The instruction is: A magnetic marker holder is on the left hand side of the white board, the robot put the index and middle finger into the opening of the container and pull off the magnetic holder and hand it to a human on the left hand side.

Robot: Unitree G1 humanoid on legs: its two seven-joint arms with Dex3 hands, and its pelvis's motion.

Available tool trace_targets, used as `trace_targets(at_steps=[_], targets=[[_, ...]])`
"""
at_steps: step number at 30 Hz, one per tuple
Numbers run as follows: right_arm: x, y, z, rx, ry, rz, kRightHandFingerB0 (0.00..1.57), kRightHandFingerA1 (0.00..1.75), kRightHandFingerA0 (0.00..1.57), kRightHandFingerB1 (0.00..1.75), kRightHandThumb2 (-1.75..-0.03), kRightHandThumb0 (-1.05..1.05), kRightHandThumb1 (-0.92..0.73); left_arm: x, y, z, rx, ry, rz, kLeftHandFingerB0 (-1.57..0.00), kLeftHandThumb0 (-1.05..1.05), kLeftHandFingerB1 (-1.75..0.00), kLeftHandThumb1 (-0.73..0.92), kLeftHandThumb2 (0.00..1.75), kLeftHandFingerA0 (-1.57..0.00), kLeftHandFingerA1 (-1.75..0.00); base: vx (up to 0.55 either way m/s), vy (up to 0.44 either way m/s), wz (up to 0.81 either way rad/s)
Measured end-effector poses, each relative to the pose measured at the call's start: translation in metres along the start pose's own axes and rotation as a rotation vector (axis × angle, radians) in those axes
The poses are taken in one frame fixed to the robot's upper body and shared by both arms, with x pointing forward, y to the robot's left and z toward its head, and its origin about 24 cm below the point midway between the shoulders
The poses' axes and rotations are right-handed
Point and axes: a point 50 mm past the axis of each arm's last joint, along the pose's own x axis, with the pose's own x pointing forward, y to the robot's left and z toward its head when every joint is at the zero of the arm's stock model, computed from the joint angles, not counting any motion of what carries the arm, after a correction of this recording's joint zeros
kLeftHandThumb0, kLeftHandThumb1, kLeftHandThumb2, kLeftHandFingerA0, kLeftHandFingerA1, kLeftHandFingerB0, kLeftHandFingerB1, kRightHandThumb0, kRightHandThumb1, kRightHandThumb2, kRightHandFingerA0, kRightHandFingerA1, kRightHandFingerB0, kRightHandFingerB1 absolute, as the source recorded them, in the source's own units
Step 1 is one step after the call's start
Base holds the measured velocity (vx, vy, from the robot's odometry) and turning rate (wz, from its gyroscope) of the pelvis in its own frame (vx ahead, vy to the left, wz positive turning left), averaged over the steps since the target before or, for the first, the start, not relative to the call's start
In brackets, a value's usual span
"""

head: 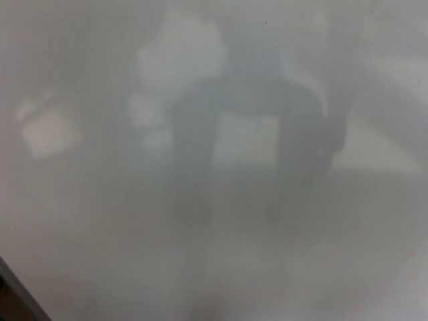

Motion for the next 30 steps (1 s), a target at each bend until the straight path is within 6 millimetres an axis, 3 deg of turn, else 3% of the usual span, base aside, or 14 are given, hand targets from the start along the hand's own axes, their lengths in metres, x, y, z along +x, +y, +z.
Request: trace_targets(at_steps=[1,6,7,8,9,10,11,14,15,20,29,30], targets=[[-0.001,0.0,0.0,-0.005,-0.002,0.0,0.38,0.52,0.8,0.33,-0.62,-0.53,-0.73,-0.003,0.002,0.0,-0.001,-0.008,0.016,-0.44,-0.73,-0.4,0.57,0.59,-0.35,-0.36,0.0,0.0,0.0],[-0.003,0.0,-0.001,-0.007,-0.01,-0.002,0.39,0.52,0.8,0.33,-0.62,-0.54,-0.73,-0.028,0.015,-0.006,-0.043,-0.077,0.126,-0.45,-0.72,-0.41,0.57,0.59,-0.36,-0.37,0.0,0.0,0.0],[-0.004,0.0,-0.001,-0.007,-0.012,-0.004,0.39,0.55,0.81,0.33,-0.62,-0.53,-0.73,-0.037,0.018,-0.009,-0.058,-0.097,0.174,-0.39,-0.78,-0.53,0.55,0.93,-0.28,-0.45,0.0,0.0,0.0],[-0.005,0.0,-0.002,-0.007,-0.012,-0.005,0.39,0.55,0.81,0.33,-0.62,-0.53,-0.73,-0.046,0.02,-0.011,-0.068,-0.106,0.22,-0.39,-0.78,-0.53,0.55,0.93,-0.28,-0.45,0.0,0.0,0.0],[-0.006,0.0,-0.003,-0.007,-0.014,-0.006,0.39,0.55,0.82,0.33,-0.62,-0.5,-0.71,-0.05,0.021,-0.012,-0.072,-0.108,0.242,-0.38,-0.59,-0.35,0.69,0.62,-0.28,-0.35,0.0,0.0,0.0],[-0.006,0.0,-0.002,-0.006,-0.017,-0.007,0.39,0.55,0.82,0.33,-0.62,-0.5,-0.71,-0.054,0.021,-0.013,-0.073,-0.107,0.266,-0.38,-0.59,-0.35,0.69,0.62,-0.28,-0.35,0.0,0.0,0.0],[-0.006,0.0,-0.002,-0.006,-0.022,-0.008,0.39,0.54,0.82,0.33,-0.62,-0.5,-0.71,-0.064,0.022,-0.016,-0.072,-0.1,0.327,-0.33,-0.56,-0.5,0.57,0.9,-0.22,-0.46,0.0,0.0,0.0],[-0.006,0.0,-0.001,-0.006,-0.029,-0.01,0.38,0.53,0.82,0.33,-0.63,-0.52,-0.71,-0.079,0.022,-0.021,-0.056,-0.093,0.438,-0.23,-0.54,-0.44,0.57,0.88,-0.33,-0.5,0.0,0.0,0.0],[-0.006,0.0,-0.001,-0.006,-0.029,-0.009,0.38,0.53,0.8,0.33,-0.62,-0.52,-0.74,-0.081,0.022,-0.022,-0.051,-0.091,0.456,-0.3,-0.44,-0.32,0.65,0.6,-0.38,-0.36,0.0,0.0,0.0],[-0.006,0.0,-0.001,-0.006,-0.032,-0.009,0.38,0.55,0.81,0.33,-0.62,-0.53,-0.74,-0.093,0.025,-0.027,0.008,-0.056,0.602,-0.25,-0.44,-0.31,0.65,0.6,-0.27,-0.35,0.0,0.0,0.0],[-0.004,0.0,0.001,-0.007,-0.038,-0.008,0.38,0.52,0.8,0.33,-0.62,-0.54,-0.73,-0.108,0.039,-0.038,0.084,0.046,0.851,-0.19,-0.43,-0.28,0.67,0.61,-0.27,-0.37,0.0,0.0,0.0],[-0.004,0.0,0.001,-0.007,-0.039,-0.008,0.4,0.53,0.81,0.34,-0.62,-0.53,-0.73,-0.11,0.041,-0.039,0.085,0.054,0.87,-0.16,-0.48,-0.37,0.57,0.74,-0.24,-0.43,0.0,0.0,0.0]])
